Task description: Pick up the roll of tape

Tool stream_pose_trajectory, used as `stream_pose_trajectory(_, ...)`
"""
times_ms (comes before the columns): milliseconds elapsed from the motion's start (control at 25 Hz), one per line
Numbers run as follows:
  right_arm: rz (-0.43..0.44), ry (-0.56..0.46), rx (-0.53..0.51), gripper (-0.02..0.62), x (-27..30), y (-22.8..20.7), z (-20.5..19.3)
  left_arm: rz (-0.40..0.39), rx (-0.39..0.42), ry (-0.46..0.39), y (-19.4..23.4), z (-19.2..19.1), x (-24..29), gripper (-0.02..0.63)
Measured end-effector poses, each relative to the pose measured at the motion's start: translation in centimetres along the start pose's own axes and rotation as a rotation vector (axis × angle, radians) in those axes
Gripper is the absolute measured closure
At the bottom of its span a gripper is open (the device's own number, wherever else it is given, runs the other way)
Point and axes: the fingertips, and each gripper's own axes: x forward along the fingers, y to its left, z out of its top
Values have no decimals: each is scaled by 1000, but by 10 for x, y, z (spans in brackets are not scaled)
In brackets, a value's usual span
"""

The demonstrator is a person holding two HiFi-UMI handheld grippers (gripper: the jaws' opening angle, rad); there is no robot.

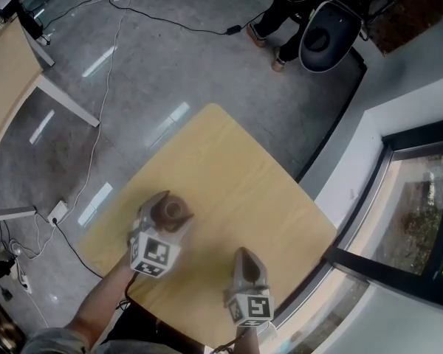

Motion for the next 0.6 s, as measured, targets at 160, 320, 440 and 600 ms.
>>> stream_pose_trajectory(160,0,-13,-13,581,-5,2,4,-4,14,-27,-1,11,-9,267)
stream_pose_trajectory(320,0,-29,-2,581,-11,7,10,-3,12,-47,-2,22,-23,267)
stream_pose_trajectory(440,-3,-38,-13,581,-19,10,18,-2,11,-58,-4,32,-35,267)
stream_pose_trajectory(600,1,-66,-25,581,-30,19,35,4,15,-84,-3,49,-55,267)
